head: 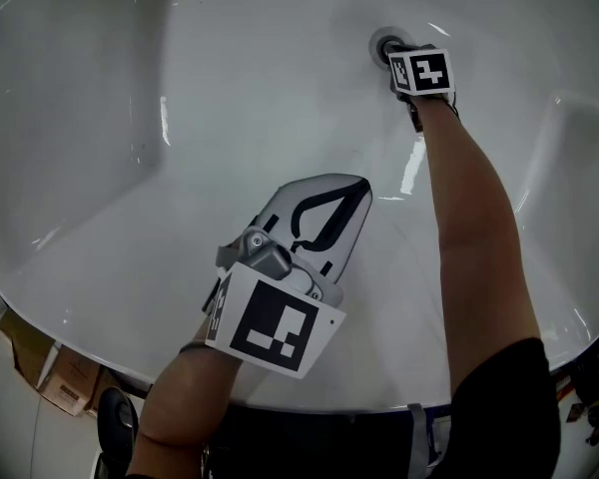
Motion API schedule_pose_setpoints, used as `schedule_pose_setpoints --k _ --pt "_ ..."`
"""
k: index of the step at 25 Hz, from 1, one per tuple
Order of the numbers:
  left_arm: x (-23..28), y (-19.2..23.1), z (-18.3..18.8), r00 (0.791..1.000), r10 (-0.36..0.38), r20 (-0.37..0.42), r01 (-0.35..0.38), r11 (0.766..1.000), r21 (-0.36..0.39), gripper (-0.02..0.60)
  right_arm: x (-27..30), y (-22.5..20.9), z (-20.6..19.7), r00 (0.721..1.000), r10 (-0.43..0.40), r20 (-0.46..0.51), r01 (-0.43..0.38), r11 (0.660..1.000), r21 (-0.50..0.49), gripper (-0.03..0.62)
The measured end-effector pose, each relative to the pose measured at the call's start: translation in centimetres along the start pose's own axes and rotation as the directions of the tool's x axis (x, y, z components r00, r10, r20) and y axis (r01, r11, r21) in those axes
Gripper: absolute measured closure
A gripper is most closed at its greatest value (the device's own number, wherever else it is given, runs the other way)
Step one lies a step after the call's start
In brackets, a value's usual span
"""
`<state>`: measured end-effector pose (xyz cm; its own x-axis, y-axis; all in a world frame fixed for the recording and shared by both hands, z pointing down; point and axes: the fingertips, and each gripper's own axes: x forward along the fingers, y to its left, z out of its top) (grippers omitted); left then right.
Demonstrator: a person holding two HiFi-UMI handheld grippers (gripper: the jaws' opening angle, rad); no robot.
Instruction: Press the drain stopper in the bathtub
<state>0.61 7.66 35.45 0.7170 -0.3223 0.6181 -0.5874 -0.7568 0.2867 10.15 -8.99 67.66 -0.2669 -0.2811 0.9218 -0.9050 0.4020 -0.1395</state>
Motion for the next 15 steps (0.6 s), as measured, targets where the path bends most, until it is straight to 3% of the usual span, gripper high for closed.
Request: schedule_pose_setpoints --k 4,9,15 --pt "-0.7 1.3 -0.7 0.998 0.060 0.034 -0.061 0.998 0.035 0.575 -6.6 0.4 1.5 0.983 -0.004 0.186 -0.025 0.988 0.152 0.583" --pt "-4.3 -1.7 0.7 0.998 0.046 0.053 -0.044 0.999 -0.026 0.575 -20.3 3.2 2.1 0.929 0.087 0.358 -0.141 0.982 0.127 0.583" --pt "-9.1 -4.2 4.1 0.995 0.047 0.086 -0.046 0.999 -0.014 0.575 -34.6 6.0 2.0 0.867 0.072 0.493 -0.179 0.969 0.172 0.582"
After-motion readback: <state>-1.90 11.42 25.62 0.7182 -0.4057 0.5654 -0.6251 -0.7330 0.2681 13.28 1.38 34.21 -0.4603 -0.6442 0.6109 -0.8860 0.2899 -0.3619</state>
